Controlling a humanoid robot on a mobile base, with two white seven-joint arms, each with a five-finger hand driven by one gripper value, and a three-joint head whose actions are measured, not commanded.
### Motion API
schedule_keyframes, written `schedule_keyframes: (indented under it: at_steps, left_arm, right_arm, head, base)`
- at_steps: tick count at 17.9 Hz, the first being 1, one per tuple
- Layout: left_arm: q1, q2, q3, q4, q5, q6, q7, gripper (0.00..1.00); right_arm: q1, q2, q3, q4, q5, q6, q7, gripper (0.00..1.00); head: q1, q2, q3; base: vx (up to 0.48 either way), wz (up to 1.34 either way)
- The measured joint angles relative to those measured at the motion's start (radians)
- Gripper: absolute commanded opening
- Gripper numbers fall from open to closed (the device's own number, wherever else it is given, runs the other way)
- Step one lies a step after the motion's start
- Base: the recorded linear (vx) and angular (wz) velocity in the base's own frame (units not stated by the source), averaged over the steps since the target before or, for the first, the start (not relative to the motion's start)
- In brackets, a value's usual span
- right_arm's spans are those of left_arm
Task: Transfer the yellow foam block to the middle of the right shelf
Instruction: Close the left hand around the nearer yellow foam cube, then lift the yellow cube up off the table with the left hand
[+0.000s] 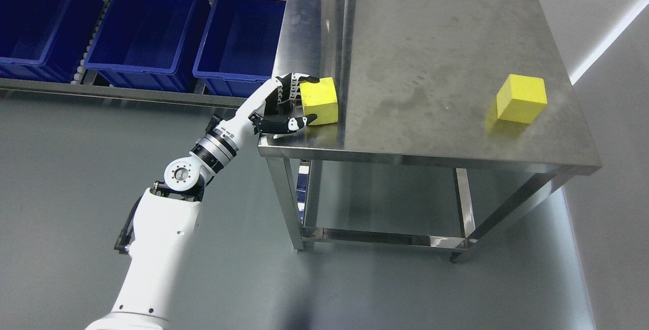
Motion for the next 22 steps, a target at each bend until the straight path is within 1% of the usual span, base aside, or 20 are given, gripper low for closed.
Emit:
schedule_keyframes:
  at_steps: [2, 4, 6, 8, 10, 12, 13, 18, 22]
  left_arm:
    - [-0.004, -0.012, 0.012, 0.001, 0.042, -0.022, -0.001, 0.24]
    - [-0.011, -0.022, 0.023, -0.011, 0.116, -0.03, 0.008, 0.27]
    - [-0.017, -0.03, 0.039, -0.026, 0.19, -0.053, 0.056, 0.27]
    - [-0.02, -0.036, 0.056, -0.039, 0.239, -0.122, 0.162, 0.27]
    - [-0.016, -0.043, 0.073, -0.053, 0.276, -0.195, 0.299, 0.27]
    - [-0.001, -0.047, 0.089, -0.065, 0.299, -0.228, 0.384, 0.27]
    - [0.009, -0.049, 0.098, -0.07, 0.306, -0.235, 0.407, 0.27]
    - [0.051, -0.055, 0.133, -0.086, 0.327, -0.253, 0.463, 0.27]
    - [0.066, -0.058, 0.155, -0.095, 0.335, -0.254, 0.476, 0.27]
  right_arm:
    - [0.0, 0.0, 0.0, 0.0, 0.0, 0.002, 0.0, 1.0]
    - [0.0, 0.0, 0.0, 0.0, 0.0, 0.002, 0.0, 1.0]
    - [0.0, 0.0, 0.0, 0.0, 0.0, 0.001, 0.0, 1.0]
    - [0.0, 0.0, 0.0, 0.0, 0.0, 0.0, 0.0, 1.0]
    - [0.0, 0.0, 0.0, 0.0, 0.0, -0.001, 0.0, 1.0]
    - [0.0, 0.0, 0.0, 0.0, 0.0, -0.002, 0.0, 1.0]
    - [0.0, 0.0, 0.0, 0.0, 0.0, -0.002, 0.0, 1.0]
    - [0.0, 0.0, 0.0, 0.0, 0.0, -0.002, 0.0, 1.0]
    - [0.0, 0.0, 0.0, 0.0, 0.0, -0.002, 0.0, 1.0]
  head:
    - [0.0, 0.0, 0.0]
    - [0.0, 0.0, 0.0]
    - [0.0, 0.0, 0.0]
    - [0.0, 0.0, 0.0]
    - [0.0, 0.0, 0.0]
    - [0.0, 0.0, 0.0]
    - [0.0, 0.0, 0.0]
    - [0.0, 0.0, 0.0]
    - [0.0, 0.0, 0.0]
  base:
    - [0.0, 0.0]
    - [-0.003, -0.03]
    - [0.0, 0.0]
    - [0.0, 0.0]
    - [0.0, 0.0]
    - [0.0, 0.0]
    - [0.0, 0.0]
    - [0.025, 0.15]
    - [0.076, 0.46]
